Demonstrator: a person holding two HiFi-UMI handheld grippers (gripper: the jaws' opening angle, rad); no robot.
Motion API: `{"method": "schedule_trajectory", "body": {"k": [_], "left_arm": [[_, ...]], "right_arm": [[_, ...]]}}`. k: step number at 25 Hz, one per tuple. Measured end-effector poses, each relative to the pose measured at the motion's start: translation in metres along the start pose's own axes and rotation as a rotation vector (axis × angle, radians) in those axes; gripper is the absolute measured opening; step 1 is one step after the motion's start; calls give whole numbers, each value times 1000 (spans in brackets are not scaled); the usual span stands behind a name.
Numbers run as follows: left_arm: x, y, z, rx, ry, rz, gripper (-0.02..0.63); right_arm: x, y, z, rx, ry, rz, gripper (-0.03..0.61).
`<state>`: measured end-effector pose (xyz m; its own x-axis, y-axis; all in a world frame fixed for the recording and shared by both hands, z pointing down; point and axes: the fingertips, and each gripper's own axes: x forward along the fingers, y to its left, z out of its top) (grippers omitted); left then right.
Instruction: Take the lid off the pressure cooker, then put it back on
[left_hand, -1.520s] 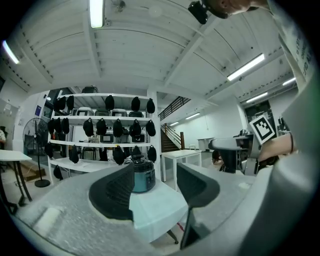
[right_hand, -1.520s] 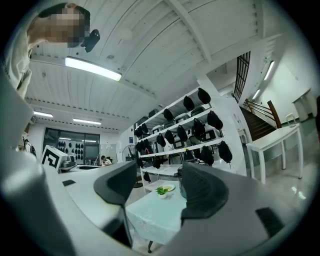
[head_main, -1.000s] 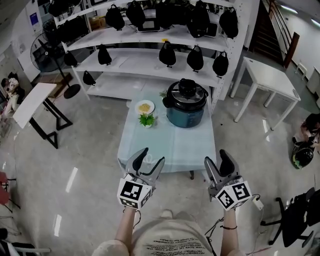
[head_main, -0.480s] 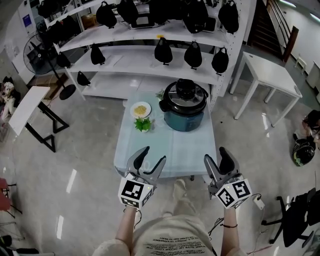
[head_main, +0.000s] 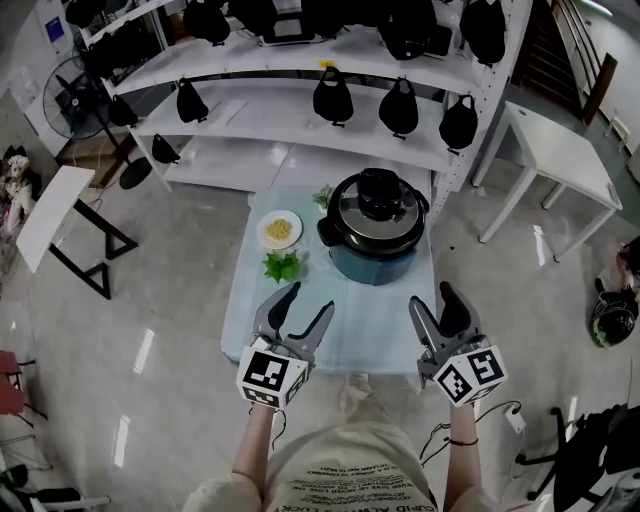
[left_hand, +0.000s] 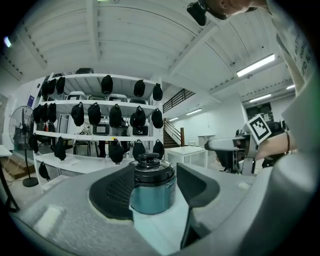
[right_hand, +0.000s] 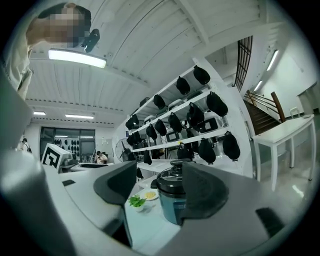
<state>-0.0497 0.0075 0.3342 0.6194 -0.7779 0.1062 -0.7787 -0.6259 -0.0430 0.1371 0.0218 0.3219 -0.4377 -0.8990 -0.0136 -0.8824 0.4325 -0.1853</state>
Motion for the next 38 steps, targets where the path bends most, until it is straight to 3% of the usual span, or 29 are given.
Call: {"method": "schedule_trajectory", "body": {"k": [22,38], "left_arm": [[150,43,2,-12,70,20,250],[235,53,1,169,230,-216,278]], "right_arm": [[139,-95,-2,-26,134,152,267],[203,-106,-14,-97,281,405,302]]}}
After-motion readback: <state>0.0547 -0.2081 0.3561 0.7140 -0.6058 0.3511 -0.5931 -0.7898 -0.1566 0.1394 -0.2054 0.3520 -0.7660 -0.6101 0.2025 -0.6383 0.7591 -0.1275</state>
